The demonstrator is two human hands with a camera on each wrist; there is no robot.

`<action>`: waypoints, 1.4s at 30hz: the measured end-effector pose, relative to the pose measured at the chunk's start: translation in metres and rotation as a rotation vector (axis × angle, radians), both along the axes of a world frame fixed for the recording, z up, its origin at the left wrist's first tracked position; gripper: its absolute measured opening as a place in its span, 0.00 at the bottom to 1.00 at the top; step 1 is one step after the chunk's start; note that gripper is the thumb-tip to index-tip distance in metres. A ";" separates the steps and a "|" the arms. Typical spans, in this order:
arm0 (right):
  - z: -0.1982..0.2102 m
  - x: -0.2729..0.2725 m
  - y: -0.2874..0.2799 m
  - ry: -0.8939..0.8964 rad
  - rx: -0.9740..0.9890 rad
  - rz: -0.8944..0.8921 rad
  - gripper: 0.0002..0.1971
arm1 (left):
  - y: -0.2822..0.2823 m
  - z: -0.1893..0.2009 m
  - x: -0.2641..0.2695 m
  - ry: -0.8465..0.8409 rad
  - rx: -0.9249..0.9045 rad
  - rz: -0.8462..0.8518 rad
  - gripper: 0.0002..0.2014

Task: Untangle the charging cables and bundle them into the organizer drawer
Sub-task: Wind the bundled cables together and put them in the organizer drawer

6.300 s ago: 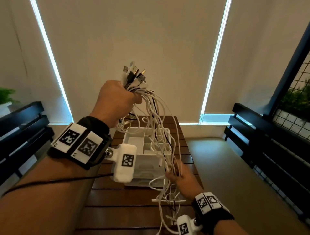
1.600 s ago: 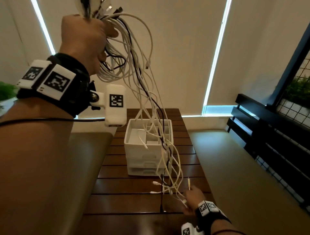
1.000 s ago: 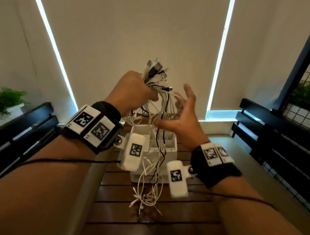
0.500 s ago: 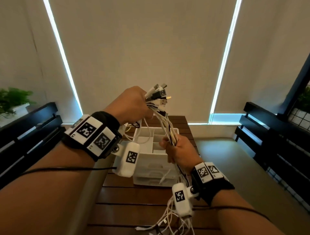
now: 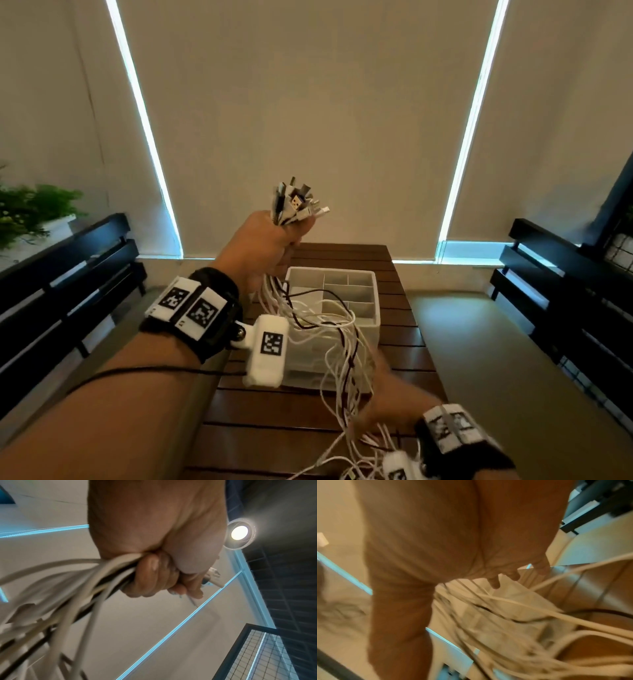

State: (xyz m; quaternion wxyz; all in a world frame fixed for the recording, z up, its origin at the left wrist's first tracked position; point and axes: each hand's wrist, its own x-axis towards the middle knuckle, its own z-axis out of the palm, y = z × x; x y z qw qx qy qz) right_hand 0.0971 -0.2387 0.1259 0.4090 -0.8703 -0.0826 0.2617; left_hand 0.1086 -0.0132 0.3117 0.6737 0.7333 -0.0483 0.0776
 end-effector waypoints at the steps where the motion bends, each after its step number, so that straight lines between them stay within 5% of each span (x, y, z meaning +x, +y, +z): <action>1: 0.019 -0.001 -0.002 -0.078 0.105 -0.036 0.81 | -0.001 -0.005 0.000 0.000 -0.007 -0.022 0.17; 5: 0.097 -0.007 0.010 -0.517 0.285 -0.038 0.74 | -0.016 -0.019 -0.005 -0.001 -0.022 -0.115 0.16; 8: 0.102 0.001 0.046 -0.638 0.204 0.114 0.63 | -0.036 -0.033 -0.006 -0.022 -0.031 -0.151 0.14; 13: 0.074 0.018 0.072 -0.595 0.208 0.036 0.06 | -0.053 -0.043 -0.013 -0.035 -0.192 -0.242 0.07; 22: 0.017 0.031 0.056 -0.483 0.106 0.100 0.05 | -0.053 -0.061 -0.019 0.036 -0.407 -0.240 0.17; 25: 0.003 0.028 0.045 -0.455 -0.014 0.107 0.11 | -0.052 -0.064 -0.016 0.078 -0.503 -0.234 0.16; 28: -0.001 0.021 0.042 -0.461 -0.130 0.145 0.15 | -0.051 -0.077 -0.017 0.137 -0.426 -0.221 0.18; 30: -0.002 0.019 0.041 -0.418 -0.221 0.253 0.09 | -0.050 -0.087 -0.022 0.155 -0.294 -0.224 0.22; 31: 0.000 0.020 0.039 -0.388 -0.236 0.306 0.18 | -0.048 -0.092 -0.026 0.157 -0.242 -0.221 0.23; 34: 0.034 0.023 0.021 -0.199 0.031 0.254 0.48 | -0.041 -0.099 -0.033 0.153 -0.174 -0.188 0.23; 38: 0.105 0.028 0.017 -0.392 0.514 0.147 0.46 | -0.038 -0.101 -0.033 0.136 -0.168 -0.156 0.17; 42: 0.144 0.014 0.043 -0.602 0.411 0.228 0.35 | -0.051 -0.091 -0.033 0.077 -0.098 -0.169 0.14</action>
